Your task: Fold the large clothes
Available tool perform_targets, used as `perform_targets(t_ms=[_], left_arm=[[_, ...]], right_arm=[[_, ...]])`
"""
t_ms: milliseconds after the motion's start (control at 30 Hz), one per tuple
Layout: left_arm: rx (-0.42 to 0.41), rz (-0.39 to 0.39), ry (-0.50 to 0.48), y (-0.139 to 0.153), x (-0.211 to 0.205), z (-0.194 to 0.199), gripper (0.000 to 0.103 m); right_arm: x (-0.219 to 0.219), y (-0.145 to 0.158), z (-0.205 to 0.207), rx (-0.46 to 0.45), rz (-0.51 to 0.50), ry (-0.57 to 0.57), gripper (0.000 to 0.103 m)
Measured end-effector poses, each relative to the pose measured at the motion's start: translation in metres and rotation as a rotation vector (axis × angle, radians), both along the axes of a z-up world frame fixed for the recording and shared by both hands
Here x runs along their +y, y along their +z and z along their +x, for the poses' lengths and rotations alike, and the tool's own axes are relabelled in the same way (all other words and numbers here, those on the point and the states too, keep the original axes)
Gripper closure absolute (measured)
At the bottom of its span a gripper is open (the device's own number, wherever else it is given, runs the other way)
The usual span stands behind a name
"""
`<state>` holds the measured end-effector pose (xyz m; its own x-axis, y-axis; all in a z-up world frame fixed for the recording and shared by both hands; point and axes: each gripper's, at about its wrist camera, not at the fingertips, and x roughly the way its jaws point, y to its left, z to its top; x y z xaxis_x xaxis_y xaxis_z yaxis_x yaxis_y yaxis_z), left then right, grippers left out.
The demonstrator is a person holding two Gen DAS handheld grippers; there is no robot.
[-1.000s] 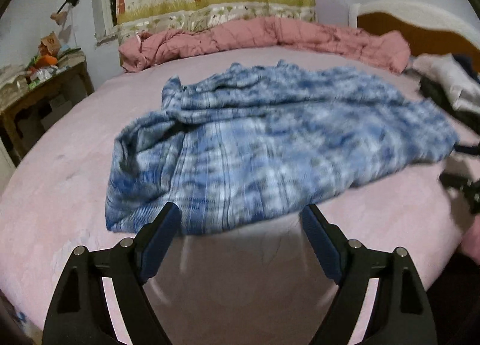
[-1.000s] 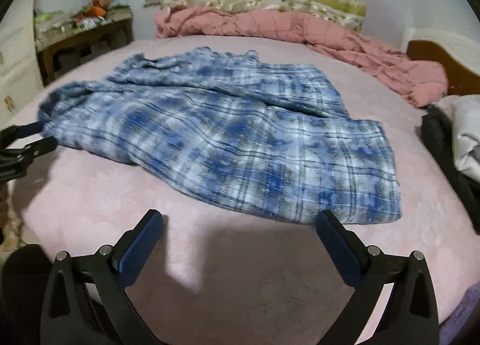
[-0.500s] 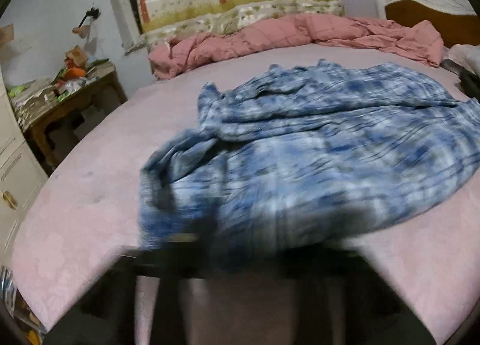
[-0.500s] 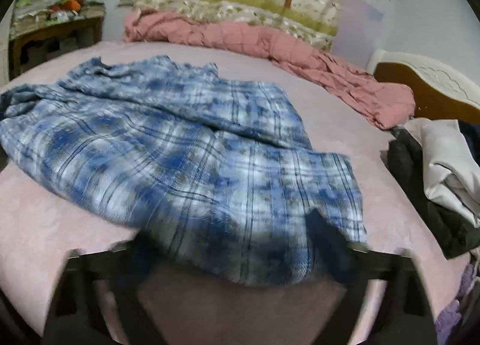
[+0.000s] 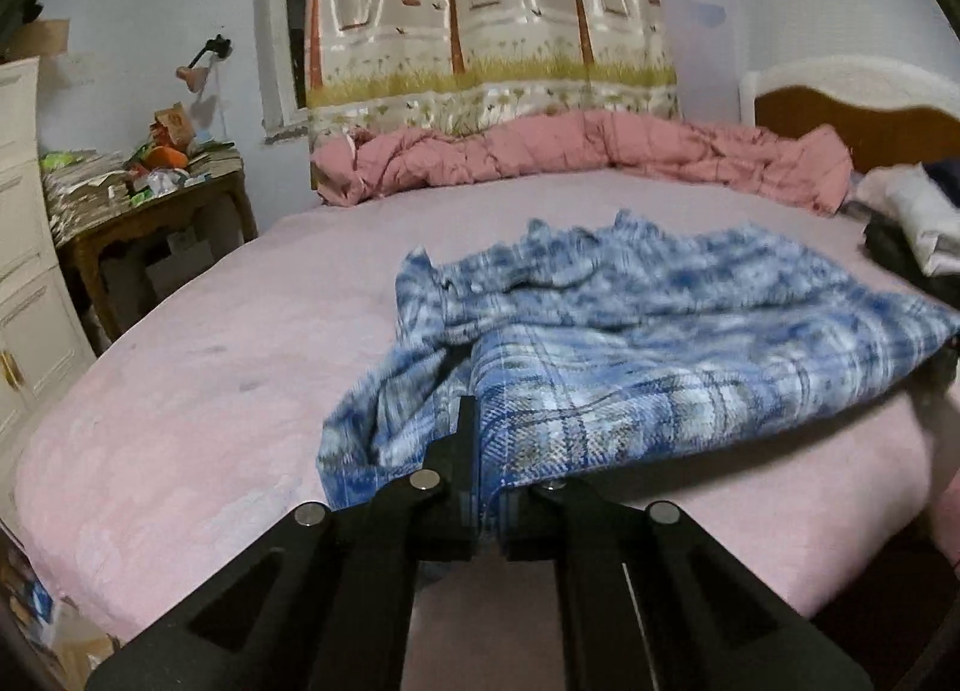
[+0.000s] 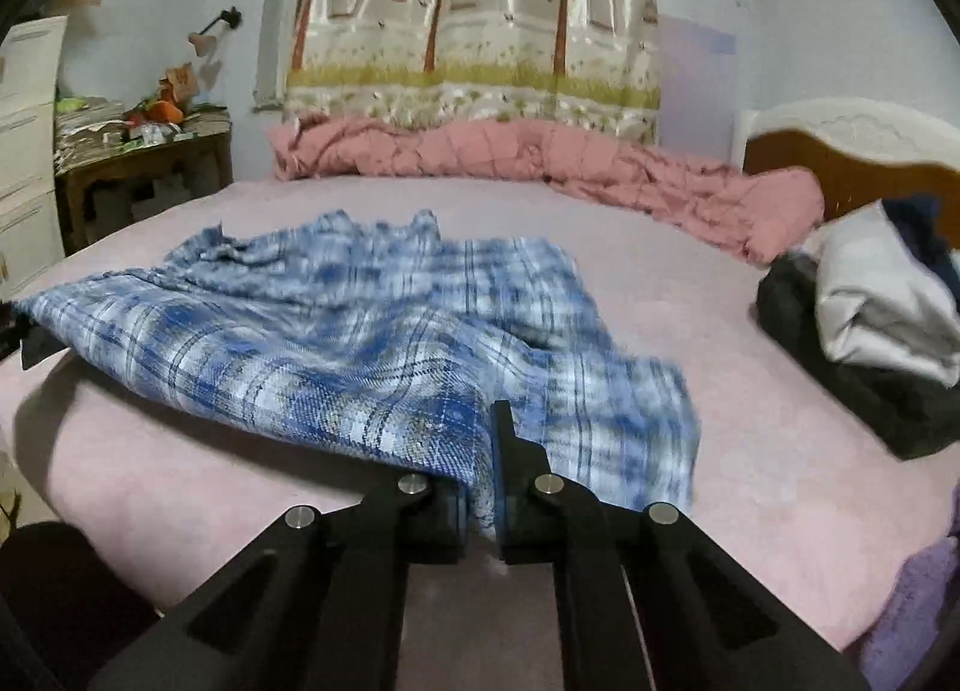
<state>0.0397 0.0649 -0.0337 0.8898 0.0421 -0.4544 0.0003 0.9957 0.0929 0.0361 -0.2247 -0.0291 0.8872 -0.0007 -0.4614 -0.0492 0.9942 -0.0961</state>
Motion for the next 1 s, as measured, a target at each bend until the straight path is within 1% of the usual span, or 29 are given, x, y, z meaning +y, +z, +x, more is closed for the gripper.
perform_targets(t_ms=[67, 133, 167, 233, 267, 333, 467, 500, 567, 600, 667, 733, 800, 833, 867, 900, 933, 967, 1000], left_arm=[[-0.014, -0.002, 0.005, 0.009, 0.002, -0.002, 0.099], [-0.033, -0.006, 0.009, 0.021, 0.004, 0.007, 0.099], [-0.039, -0.011, 0.011, 0.027, 0.005, 0.015, 0.095], [-0.053, -0.049, 0.01, 0.04, 0.01, 0.036, 0.094], [-0.048, -0.066, 0.006, 0.047, 0.013, 0.057, 0.094], [-0.017, -0.059, 0.011, 0.055, 0.016, 0.097, 0.094], [0.065, 0.002, 0.026, 0.058, 0.012, 0.179, 0.094], [0.081, 0.03, 0.032, 0.056, 0.008, 0.197, 0.094], [0.101, 0.091, 0.052, 0.05, 0.001, 0.225, 0.094], [0.113, 0.104, 0.058, 0.045, -0.002, 0.237, 0.094], [0.148, 0.111, 0.066, 0.036, -0.003, 0.261, 0.094], [0.17, 0.099, 0.085, 0.029, 0.0, 0.274, 0.094], [0.172, 0.089, 0.106, 0.022, 0.003, 0.282, 0.093], [0.17, 0.1, 0.127, 0.018, 0.005, 0.285, 0.091], [0.172, 0.126, 0.153, 0.012, 0.005, 0.288, 0.086], [0.179, 0.144, 0.175, 0.005, 0.007, 0.293, 0.084], [0.188, 0.143, 0.185, -0.002, 0.009, 0.296, 0.081], [0.192, 0.125, 0.172, -0.01, 0.012, 0.3, 0.081], [0.187, 0.108, 0.145, -0.018, 0.014, 0.301, 0.081]], right_arm=[[0.004, 0.009, -0.007, -0.021, -0.027, 0.008, 0.097], [0.008, 0.02, -0.004, -0.04, -0.052, 0.011, 0.097], [0.009, 0.026, 0.001, -0.052, -0.062, 0.005, 0.096], [0.009, 0.04, 0.021, -0.057, -0.072, -0.006, 0.096], [0.008, 0.047, 0.034, -0.058, -0.064, -0.006, 0.096], [0.005, 0.062, 0.064, -0.078, -0.018, 0.004, 0.096], [0.006, 0.074, 0.139, -0.034, -0.021, 0.011, 0.096], [0.006, 0.075, 0.157, -0.013, -0.016, 0.01, 0.096], [0.007, 0.071, 0.196, 0.046, -0.004, 0.015, 0.096], [0.007, 0.069, 0.214, 0.072, -0.001, 0.022, 0.096], [0.007, 0.062, 0.24, 0.108, 0.002, 0.023, 0.096], [0.008, 0.054, 0.261, 0.129, 0.009, 0.022, 0.096], [0.01, 0.046, 0.279, 0.132, 0.007, 0.031, 0.096], [0.013, 0.04, 0.287, 0.131, -0.004, 0.04, 0.096], [0.014, 0.036, 0.294, 0.134, -0.007, 0.049, 0.096], [0.013, 0.03, 0.302, 0.143, 0.001, 0.06, 0.096], [0.013, 0.024, 0.306, 0.149, 0.017, 0.062, 0.096], [0.011, 0.019, 0.308, 0.156, 0.037, 0.06, 0.094], [0.008, 0.012, 0.311, 0.166, 0.064, 0.054, 0.089]])
